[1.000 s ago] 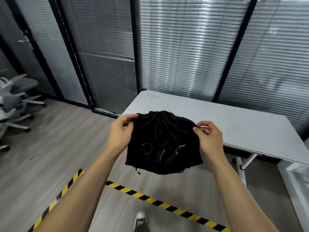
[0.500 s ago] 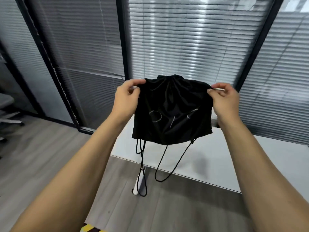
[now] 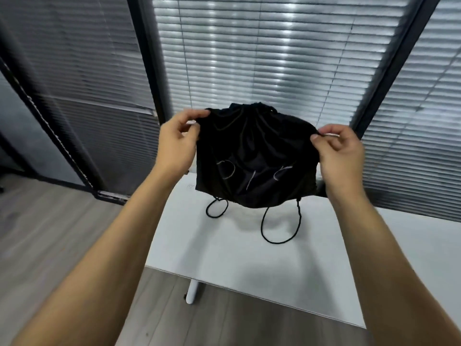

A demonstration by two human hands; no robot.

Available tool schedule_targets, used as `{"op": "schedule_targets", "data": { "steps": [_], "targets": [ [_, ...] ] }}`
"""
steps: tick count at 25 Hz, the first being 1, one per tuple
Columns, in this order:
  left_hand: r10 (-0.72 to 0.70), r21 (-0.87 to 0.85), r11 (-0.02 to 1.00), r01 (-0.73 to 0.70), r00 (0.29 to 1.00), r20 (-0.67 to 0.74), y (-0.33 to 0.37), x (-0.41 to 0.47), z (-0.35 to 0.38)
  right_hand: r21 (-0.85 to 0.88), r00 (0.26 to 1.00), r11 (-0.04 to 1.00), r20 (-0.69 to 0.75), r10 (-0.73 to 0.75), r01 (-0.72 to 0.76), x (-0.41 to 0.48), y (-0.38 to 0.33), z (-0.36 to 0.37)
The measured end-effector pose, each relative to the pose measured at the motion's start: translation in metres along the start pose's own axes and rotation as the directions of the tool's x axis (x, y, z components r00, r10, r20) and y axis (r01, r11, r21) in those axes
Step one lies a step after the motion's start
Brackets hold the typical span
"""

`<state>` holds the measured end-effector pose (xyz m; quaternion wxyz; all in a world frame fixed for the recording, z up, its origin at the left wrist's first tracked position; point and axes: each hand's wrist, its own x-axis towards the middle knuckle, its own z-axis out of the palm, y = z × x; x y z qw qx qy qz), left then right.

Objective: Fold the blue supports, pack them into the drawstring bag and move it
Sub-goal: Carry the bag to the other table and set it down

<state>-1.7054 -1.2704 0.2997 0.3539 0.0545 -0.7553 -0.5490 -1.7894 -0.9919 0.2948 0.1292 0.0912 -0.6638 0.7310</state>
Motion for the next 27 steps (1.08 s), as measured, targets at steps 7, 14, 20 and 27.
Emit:
{"op": "schedule_targets", "data": {
  "steps": [7,14,20,27],
  "targets": [
    [-0.265,0.193,0.946,0.26,0.964,0.004,-0.119,-0.057,0.006,-0.223,0.976,0.955,0.048,0.212,-0.197,-0.053,0.132,0.002],
    [-0.508,0.442,0.809,0.388,0.839,0.194,-0.23,-0.053,0.042,-0.385,0.86,0.774,-0.132,0.493,-0.503,-0.035,0.243,0.012],
    [-0.526,0.506,0.791,0.344,0.805,0.274,-0.277,-0.031,0.08,-0.478,0.859,0.717,-0.207,0.468,-0.506,-0.011,0.294,0.015],
    [-0.456,0.482,0.839,0.253,0.81,0.369,-0.259,-0.035,0.074,-0.56,0.891,0.707,-0.145,0.43,-0.432,-0.024,0.277,0.019]
  ]
}}
